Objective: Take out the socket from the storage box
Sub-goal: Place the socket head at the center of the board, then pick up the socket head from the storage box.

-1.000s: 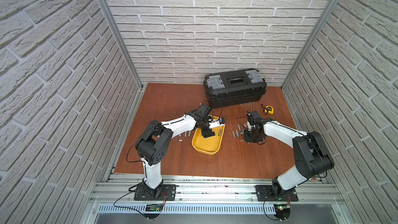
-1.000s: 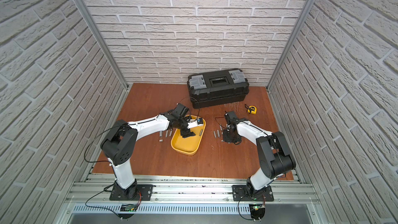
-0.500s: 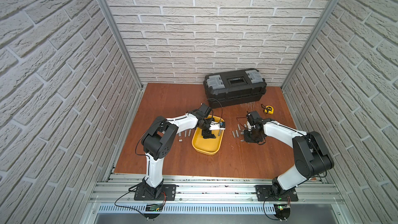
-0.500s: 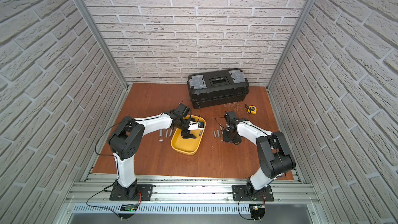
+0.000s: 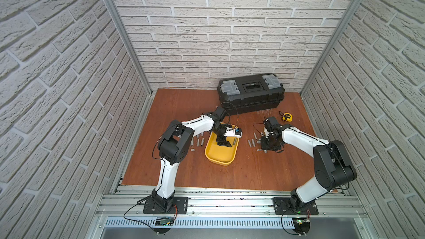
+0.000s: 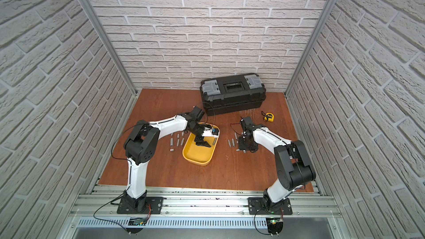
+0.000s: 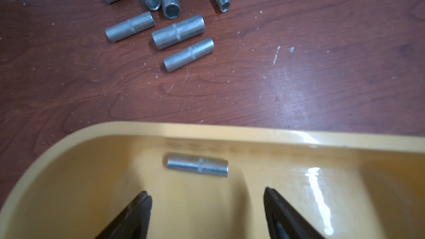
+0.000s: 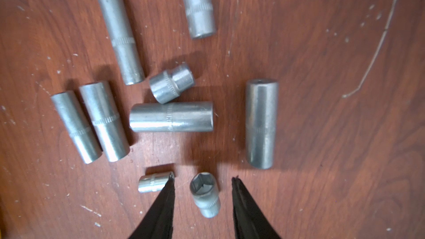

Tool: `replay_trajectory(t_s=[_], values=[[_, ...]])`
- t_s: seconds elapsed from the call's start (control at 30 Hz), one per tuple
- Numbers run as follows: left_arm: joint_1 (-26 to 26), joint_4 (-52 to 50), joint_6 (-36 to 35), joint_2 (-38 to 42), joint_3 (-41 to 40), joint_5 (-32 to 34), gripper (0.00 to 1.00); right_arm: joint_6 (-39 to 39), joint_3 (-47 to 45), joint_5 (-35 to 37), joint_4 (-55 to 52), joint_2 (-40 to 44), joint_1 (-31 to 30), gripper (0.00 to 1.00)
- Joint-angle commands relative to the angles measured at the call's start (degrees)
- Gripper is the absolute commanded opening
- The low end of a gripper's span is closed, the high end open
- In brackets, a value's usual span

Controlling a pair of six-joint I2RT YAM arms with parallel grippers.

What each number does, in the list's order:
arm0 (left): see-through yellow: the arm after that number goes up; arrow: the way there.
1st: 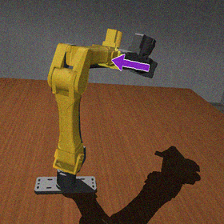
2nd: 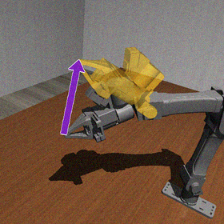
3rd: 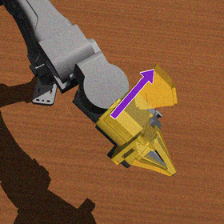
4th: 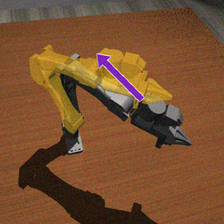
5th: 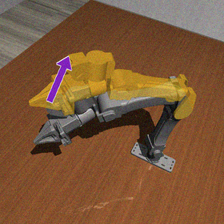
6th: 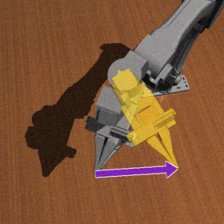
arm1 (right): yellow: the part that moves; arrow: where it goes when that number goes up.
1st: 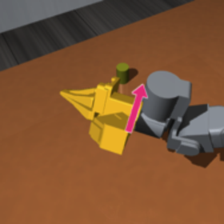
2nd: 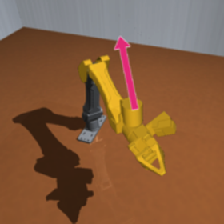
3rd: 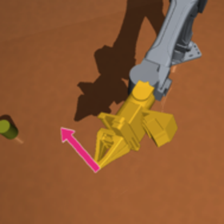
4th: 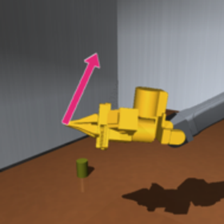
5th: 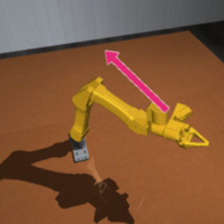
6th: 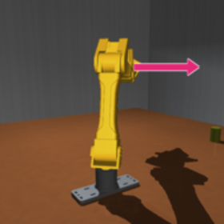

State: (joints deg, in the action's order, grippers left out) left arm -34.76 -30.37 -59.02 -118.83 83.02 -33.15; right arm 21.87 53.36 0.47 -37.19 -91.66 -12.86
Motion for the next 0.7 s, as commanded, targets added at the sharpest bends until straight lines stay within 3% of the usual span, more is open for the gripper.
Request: replay_trajectory(t_s=[0.0, 0.67], values=[[0.3, -2.3, -2.1, -1.7, 1.5, -1.8, 0.81, -0.5, 1.2, 1.0, -1.3, 0.7, 0.5, 0.42], [-0.3, -5.9, -3.4, -6.9, 8.3, -3.8, 0.81, -0.9, 1.6, 0.2, -1.5, -0.7, 0.6, 0.42]])
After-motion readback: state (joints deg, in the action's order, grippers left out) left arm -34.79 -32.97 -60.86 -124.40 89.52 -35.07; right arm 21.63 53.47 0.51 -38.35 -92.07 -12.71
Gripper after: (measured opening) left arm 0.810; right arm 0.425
